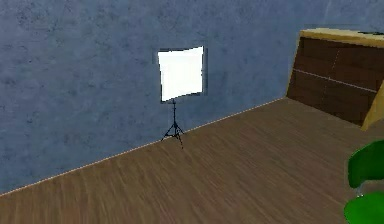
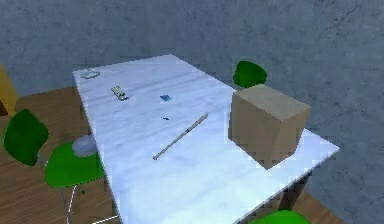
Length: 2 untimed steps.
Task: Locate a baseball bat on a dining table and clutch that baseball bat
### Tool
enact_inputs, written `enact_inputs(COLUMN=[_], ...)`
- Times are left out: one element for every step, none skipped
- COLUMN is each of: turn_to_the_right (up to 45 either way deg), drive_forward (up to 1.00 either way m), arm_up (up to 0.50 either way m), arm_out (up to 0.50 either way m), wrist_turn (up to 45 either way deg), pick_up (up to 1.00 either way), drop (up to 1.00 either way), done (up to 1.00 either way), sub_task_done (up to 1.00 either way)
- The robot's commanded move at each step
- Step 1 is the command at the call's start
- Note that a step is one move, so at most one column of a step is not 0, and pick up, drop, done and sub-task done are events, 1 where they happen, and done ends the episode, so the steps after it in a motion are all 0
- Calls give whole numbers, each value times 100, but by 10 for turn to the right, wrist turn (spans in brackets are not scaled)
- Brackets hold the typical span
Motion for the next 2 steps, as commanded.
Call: enact_inputs(turn_to_the_right=[-30,60], drive_forward=[0,0], arm_up=[0,0], arm_out=[0,0], wrist_turn=[0,0], pick_up=[0,0], drop=[0,0], done=[0,0], sub_task_done=[0,0])
